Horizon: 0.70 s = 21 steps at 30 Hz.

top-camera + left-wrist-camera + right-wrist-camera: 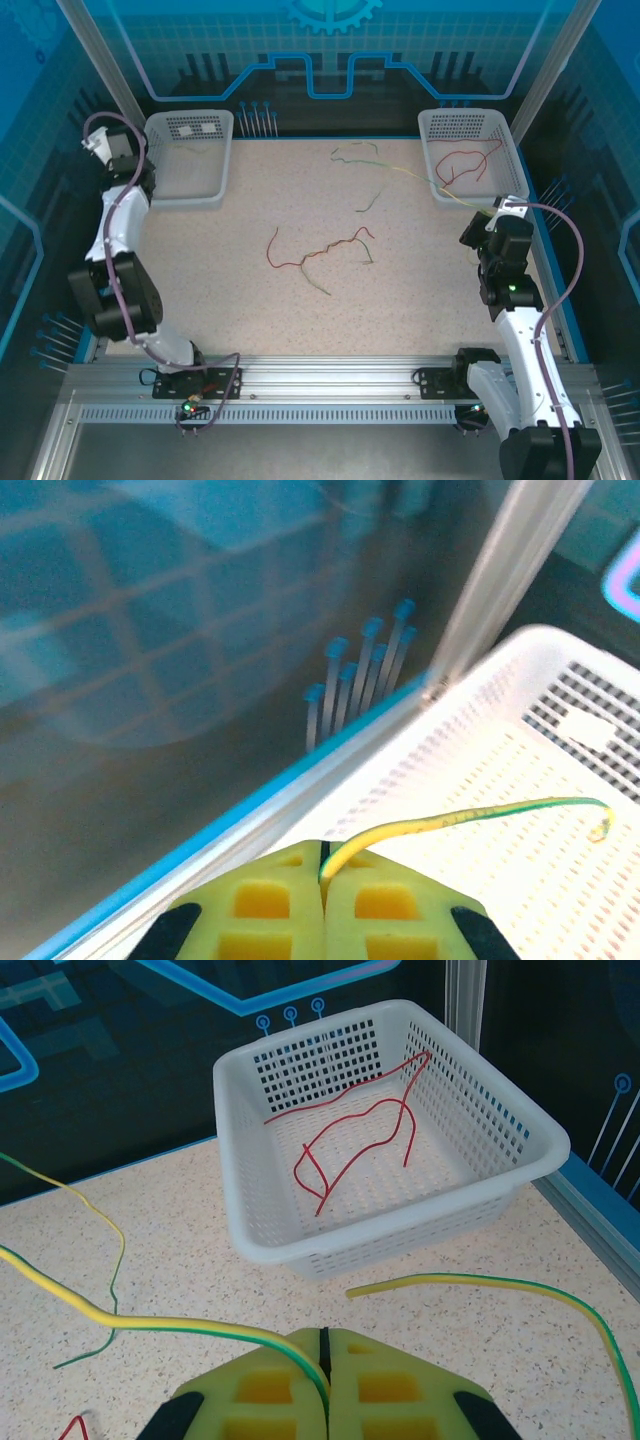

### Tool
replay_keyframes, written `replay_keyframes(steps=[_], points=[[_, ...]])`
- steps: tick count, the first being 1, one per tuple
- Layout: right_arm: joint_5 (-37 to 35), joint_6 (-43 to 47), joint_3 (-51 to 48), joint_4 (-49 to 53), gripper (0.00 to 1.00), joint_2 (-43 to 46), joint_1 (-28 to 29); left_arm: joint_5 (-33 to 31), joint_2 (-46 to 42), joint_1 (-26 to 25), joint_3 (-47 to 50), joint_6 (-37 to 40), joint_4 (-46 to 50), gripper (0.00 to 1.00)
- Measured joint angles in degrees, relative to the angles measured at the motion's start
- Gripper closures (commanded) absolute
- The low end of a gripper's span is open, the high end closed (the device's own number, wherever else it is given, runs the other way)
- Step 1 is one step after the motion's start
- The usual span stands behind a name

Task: Untangle the cables

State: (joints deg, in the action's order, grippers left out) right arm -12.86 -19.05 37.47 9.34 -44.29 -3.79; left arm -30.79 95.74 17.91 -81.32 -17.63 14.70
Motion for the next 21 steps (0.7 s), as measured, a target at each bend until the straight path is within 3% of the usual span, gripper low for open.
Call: replay_keyframes(steps=[7,14,21], points=[[-0.02,0.04,0.00,0.09,1.00,1.14,0.02,2.64,11.63,-3.67,-8.79,3.28,7.56,1.00],[-0.04,0.26,0.00,0.07,1.00,1.60,0.04,1.09,26.86,-7.56,-30.23,8.20,16.76,1.00],[-0.02,0.26,0.02,0.61,1.00,2.49,0.04,4.37,39.52,-6.49,-43.56,5.68,27.89,1.00]])
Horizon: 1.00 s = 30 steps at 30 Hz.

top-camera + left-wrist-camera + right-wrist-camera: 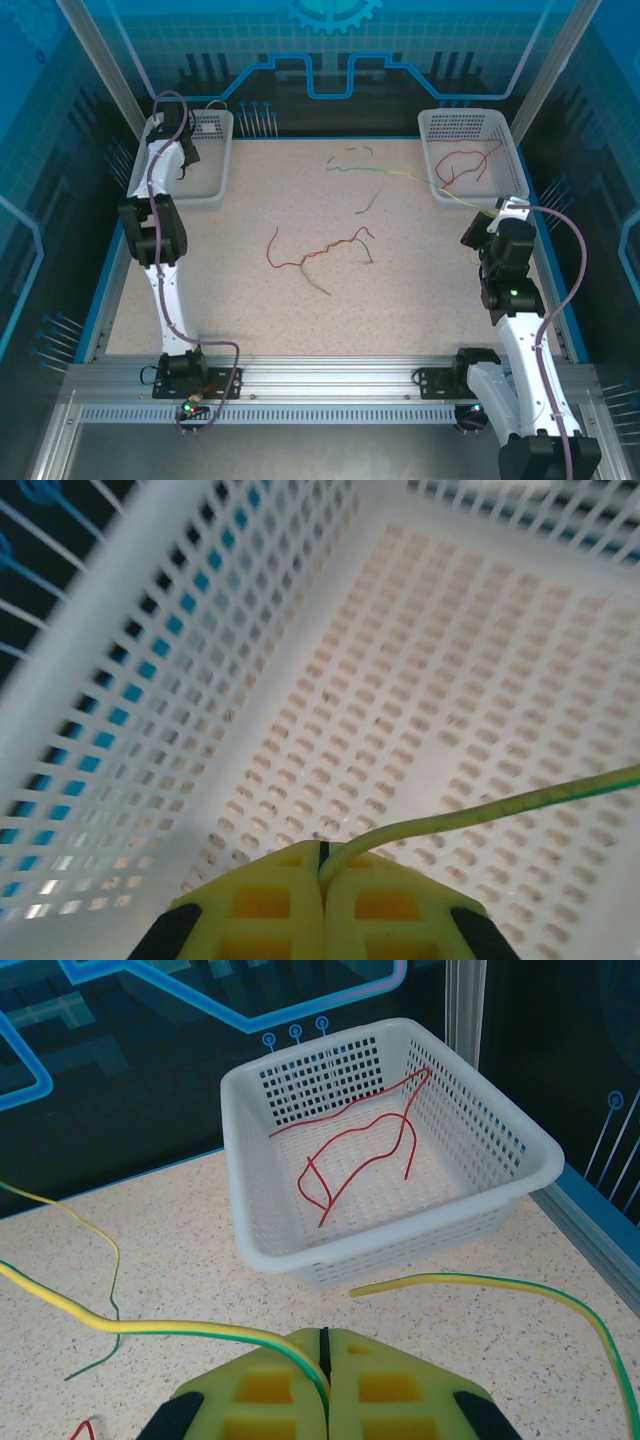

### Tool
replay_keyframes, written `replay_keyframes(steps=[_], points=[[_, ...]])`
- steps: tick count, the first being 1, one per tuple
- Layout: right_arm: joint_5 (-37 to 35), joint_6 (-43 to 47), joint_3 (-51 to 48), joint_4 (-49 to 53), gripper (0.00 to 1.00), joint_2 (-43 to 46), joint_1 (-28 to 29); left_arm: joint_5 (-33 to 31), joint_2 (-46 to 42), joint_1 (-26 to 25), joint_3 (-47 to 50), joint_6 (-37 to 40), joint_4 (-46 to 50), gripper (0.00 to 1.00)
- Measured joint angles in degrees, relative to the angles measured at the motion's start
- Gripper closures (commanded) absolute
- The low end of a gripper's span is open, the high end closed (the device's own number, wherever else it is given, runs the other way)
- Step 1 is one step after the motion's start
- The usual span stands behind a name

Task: Untangle the cables

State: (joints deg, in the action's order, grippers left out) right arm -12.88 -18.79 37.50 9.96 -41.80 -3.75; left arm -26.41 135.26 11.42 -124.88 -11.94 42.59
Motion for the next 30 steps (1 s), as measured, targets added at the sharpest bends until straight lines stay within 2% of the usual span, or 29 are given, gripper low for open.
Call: replay_keyframes(steps=[7,12,13,15,17,19,21,24,27,28,30], points=[[0.02,0.26,0.00,0.09,1.00,0.61,0.00,5.81,4.02,4.15,0.00,-2.95,5.64,1.00],[0.26,0.81,0.00,0.07,1.00,0.63,0.90,8.31,5.31,4.20,-1.09,-2.97,6.49,1.00],[0.28,0.96,0.00,0.07,1.00,0.68,1.16,8.48,5.31,4.07,-1.07,-2.97,6.45,0.97],[0.37,1.36,0.00,0.09,1.00,1.01,1.68,8.70,4.76,3.78,-0.35,-3.02,5.51,0.72],[0.46,1.86,0.11,0.13,1.00,1.42,2.16,8.98,2.69,3.56,2.64,-3.23,3.82,0.57],[0.52,2.19,0.35,0.13,1.00,1.70,2.43,9.22,0.15,3.41,5.20,-3.54,3.17,0.51],[0.55,2.38,0.55,0.07,1.00,1.75,2.69,9.29,-2.78,3.41,6.97,-3.85,2.56,0.49],[0.90,2.40,0.66,0.09,1.00,1.73,3.10,9.29,-7.52,3.41,8.00,-4.20,1.62,0.39],[0.96,2.45,0.87,0.20,1.00,1.73,3.65,9.11,-12.61,3.26,8.92,-4.20,1.01,0.22],[0.96,2.58,0.98,0.24,1.00,1.73,3.89,8.90,-14.51,3.10,9.70,-4.22,0.70,0.21],[0.94,2.99,1.53,0.42,1.00,1.44,4.74,8.68,-18.25,2.75,12.15,-3.89,-0.20,0.07]])
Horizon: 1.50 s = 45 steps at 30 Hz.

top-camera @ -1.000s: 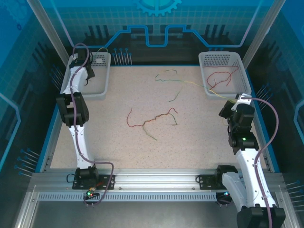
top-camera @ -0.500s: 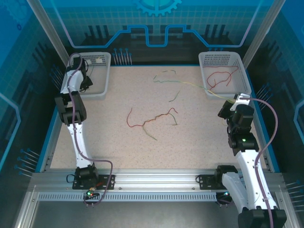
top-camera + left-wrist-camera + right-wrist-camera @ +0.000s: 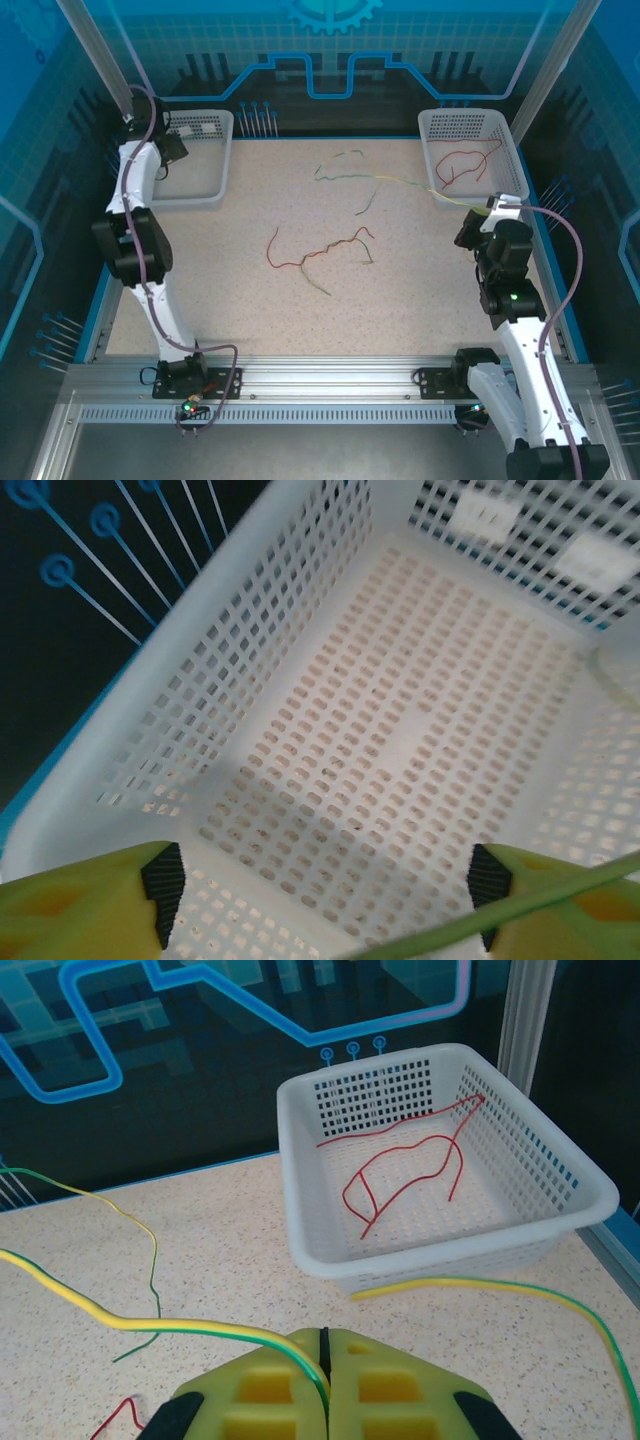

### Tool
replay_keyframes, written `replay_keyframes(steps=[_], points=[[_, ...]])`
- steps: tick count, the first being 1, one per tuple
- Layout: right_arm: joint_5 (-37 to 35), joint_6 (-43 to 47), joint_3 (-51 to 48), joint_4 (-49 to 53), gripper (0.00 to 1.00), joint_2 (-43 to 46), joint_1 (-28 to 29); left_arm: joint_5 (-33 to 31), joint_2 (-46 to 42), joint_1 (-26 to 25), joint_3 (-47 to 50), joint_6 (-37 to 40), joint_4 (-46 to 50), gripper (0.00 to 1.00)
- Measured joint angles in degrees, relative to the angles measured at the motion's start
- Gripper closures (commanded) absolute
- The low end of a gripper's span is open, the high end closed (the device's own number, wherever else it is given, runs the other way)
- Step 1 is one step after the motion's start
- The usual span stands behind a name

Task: Untangle the cables

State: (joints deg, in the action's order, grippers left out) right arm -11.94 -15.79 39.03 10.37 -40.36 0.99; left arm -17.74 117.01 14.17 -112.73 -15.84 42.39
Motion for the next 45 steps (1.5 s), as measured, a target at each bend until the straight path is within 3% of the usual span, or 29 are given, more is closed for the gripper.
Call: replay_keyframes(steps=[3,5,6,8,11,14,15,20,21,23,25,27,29,33,36,41,45], points=[[-0.07,0.90,1.18,0.11,1.00,-0.59,1.97,0.00,-4.46,-0.48,4.28,0.07,-1.64,0.01],[-0.13,1.53,2.14,0.20,1.00,-0.92,3.37,0.00,-5.05,-0.59,4.90,-0.17,-2.08,0.09],[-0.28,1.81,2.69,0.33,1.00,-1.03,3.98,0.00,-5.07,-0.59,5.22,-0.15,-2.58,0.20],[-0.72,2.40,3.82,0.42,1.00,-1.27,5.07,-0.17,-5.14,-0.57,7.04,0.37,-4.33,0.30],[-1.38,3.04,5.64,0.68,1.00,-1.77,6.56,0.04,-4.39,-0.39,8.15,0.96,-4.76,0.31],[-1.70,3.45,6.51,0.72,1.00,-1.95,8.00,0.63,-2.58,-0.35,6.45,2.43,-4.26,0.17],[-1.84,3.52,6.67,0.74,1.00,-2.08,8.46,0.85,-2.49,-0.48,6.47,3.21,-4.26,0.03],[-2.47,4.96,8.37,1.42,1.00,-4.39,11.82,1.95,-4.22,-2.47,9.73,5.09,-7.43,0.01],[-2.60,5.49,8.70,1.44,1.00,-4.96,12.94,2.91,-4.04,-2.75,9.31,5.49,-7.04,0.08],[-2.80,6.47,9.07,1.42,1.00,-5.75,14.95,4.11,-0.72,-2.89,2.99,6.08,-2.89,0.54],[-2.86,7.19,9.57,1.62,1.00,-6.51,16.65,4.13,4.15,-2.89,-5.25,7.58,-1.70,0.55],[-3.06,7.76,10.34,1.51,1.00,-7.15,17.53,4.11,7.41,-2.89,-9.49,8.79,-1.33,0.76],[-3.26,7.98,10.60,1.07,1.00,-7.23,17.92,4.00,11.19,-2.89,-13.42,10.16,0.28,0.59],[-3.93,8.13,10.60,0.96,1.00,-7.30,18.58,3.89,16.04,-2.95,-14.58,10.49,2.58,0.53],[-4.11,8.44,11.39,1.18,1.00,-7.65,19.19,3.89,13.51,-3.19,-6.97,10.16,0.70,0.43],[-2.97,9.51,12.15,0.59,1.00,-7.87,20.11,3.78,-2.14,-5.60,9.73,9.66,-5.01,0.38],[-0.72,11.65,12.15,-1.49,1.00,-7.41,22.03,4.50,-24.96,-13.27,21.73,10.67,-16.37,0.36]])
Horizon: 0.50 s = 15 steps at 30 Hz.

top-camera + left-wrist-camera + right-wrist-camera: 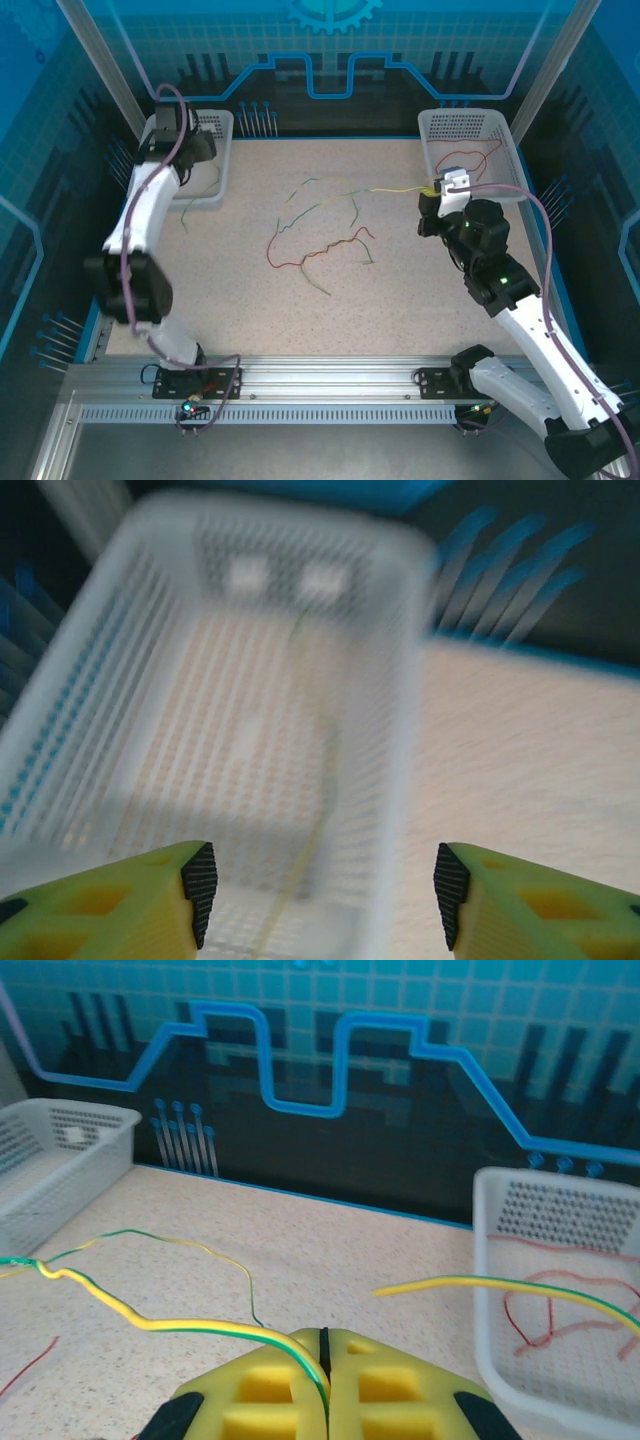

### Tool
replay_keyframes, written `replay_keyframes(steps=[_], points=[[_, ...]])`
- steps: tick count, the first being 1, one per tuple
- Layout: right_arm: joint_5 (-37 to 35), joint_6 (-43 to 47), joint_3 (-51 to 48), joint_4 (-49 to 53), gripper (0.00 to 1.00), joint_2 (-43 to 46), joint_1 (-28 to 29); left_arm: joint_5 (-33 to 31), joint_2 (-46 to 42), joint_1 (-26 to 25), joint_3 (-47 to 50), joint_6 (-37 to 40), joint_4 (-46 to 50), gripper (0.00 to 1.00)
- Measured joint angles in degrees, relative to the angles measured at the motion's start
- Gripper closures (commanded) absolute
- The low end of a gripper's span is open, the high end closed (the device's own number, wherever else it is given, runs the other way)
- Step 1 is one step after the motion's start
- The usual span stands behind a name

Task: Untangle the cables

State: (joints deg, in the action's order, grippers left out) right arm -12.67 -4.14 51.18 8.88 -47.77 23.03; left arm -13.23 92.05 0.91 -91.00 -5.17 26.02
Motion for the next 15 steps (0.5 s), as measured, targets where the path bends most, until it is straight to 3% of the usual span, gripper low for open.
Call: replay_keyframes(steps=[3,6,9,15], points=[[2.75,2.82,0.00,-2.27,1.00,1.40,1.73,8.22,-17.40,-8.04,12.04,0.68,-12.81,0.27],[4.17,4.81,-0.39,-5.46,1.00,3.15,2.16,18.58,-28.55,-10.32,24.02,-2.56,-24.46,0.22],[4.31,5.75,-2.36,-8.46,1.00,4.92,2.16,23.89,-28.98,-11.08,29.18,-6.25,-25.88,0.14],[3.54,5.73,-6.45,-10.40,1.00,4.90,2.16,25.77,-27.15,-18.21,37.13,-3.93,-18.73,0.04]])
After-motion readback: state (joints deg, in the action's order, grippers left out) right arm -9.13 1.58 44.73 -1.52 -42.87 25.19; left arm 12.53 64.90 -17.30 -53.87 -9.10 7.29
